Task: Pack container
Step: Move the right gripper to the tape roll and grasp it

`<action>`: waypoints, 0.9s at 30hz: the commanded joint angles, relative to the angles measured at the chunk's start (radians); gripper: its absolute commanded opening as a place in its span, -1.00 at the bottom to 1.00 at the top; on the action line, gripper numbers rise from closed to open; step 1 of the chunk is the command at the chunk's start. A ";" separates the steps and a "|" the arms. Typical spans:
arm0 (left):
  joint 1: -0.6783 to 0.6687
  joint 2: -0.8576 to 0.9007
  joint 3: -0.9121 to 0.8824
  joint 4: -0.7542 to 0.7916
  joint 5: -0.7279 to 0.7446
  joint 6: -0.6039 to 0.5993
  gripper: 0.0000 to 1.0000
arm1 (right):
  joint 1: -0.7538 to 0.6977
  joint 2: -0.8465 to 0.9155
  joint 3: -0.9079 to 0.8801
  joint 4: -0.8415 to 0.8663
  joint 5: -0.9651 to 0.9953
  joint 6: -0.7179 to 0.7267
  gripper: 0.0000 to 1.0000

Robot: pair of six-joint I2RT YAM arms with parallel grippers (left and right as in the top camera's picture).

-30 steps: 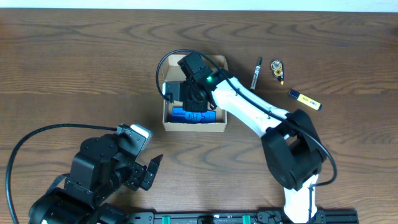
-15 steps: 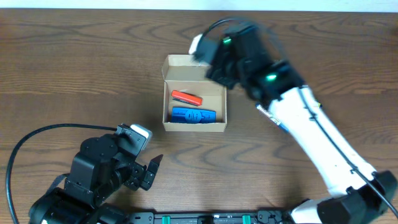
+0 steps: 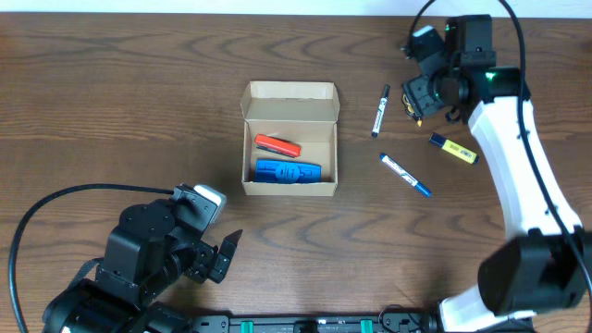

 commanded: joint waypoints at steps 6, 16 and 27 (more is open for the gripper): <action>-0.004 -0.003 0.016 -0.003 -0.004 -0.012 0.91 | -0.061 0.204 -0.001 0.103 0.001 0.150 0.61; -0.004 -0.003 0.016 -0.003 -0.004 -0.011 0.90 | -0.067 0.388 -0.001 0.320 0.004 0.286 0.76; -0.004 -0.003 0.016 -0.003 -0.004 -0.012 0.90 | -0.071 0.489 -0.001 0.438 0.001 0.336 0.73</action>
